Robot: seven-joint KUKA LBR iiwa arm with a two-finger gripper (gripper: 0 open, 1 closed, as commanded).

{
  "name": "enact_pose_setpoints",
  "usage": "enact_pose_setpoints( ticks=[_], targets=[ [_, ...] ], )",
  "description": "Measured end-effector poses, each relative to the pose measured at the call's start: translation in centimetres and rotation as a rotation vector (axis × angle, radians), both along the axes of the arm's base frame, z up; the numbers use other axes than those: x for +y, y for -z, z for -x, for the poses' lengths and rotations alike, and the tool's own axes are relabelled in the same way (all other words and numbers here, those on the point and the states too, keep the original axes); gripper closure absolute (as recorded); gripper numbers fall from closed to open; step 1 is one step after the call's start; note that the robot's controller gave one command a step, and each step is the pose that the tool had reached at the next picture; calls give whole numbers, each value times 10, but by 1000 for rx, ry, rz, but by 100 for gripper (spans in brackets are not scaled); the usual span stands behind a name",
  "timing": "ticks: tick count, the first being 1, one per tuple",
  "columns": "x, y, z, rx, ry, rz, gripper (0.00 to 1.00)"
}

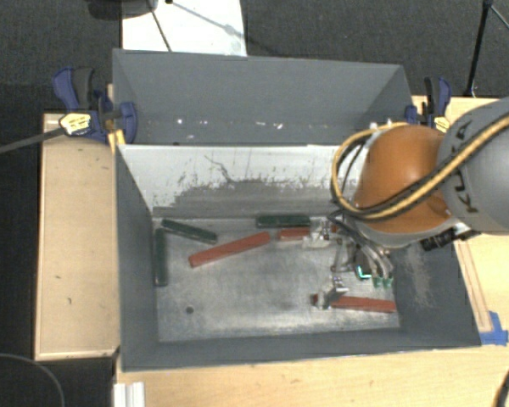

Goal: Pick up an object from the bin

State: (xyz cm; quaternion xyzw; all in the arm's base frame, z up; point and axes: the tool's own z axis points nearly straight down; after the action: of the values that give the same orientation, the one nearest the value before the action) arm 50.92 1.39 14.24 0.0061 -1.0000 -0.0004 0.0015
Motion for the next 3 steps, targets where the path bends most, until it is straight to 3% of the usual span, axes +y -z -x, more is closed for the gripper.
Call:
enact_pose_setpoints(
  ticks=[1, 2, 3],
  targets=[
    [-6, 67, 26, -4, -328, 0, 100],
    [-6, 66, 24, -14, -326, 0, 0],
    [-6, 66, 24, -14, -326, 0, 0]
  ],
)
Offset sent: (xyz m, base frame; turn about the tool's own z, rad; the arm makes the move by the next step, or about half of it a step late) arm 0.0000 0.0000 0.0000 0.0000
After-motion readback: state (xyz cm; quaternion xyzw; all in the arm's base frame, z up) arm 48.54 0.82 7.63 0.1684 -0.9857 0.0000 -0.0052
